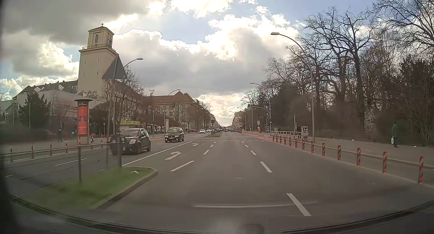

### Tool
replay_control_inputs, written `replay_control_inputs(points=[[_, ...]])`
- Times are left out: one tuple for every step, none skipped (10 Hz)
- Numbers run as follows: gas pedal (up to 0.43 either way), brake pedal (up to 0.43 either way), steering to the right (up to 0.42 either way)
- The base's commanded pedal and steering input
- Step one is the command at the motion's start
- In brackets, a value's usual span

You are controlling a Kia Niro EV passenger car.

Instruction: Follow the waypoints while adhering to traffic rules and regulations

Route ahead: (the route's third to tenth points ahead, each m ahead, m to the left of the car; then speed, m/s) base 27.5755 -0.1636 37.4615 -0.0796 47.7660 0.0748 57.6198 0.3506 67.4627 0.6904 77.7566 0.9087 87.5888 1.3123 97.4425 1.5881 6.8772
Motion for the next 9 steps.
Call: replay_control_inputs(points=[[0.098,0.030,0.007],[0.110,0.030,0.006],[0.110,0.030,0.005],[0.110,0.030,0.004],[0.118,0.030,0.004],[0.118,0.030,0.003],[0.118,0.030,0.003],[0.118,0.030,0.000],[0.130,0.030,0.000]])
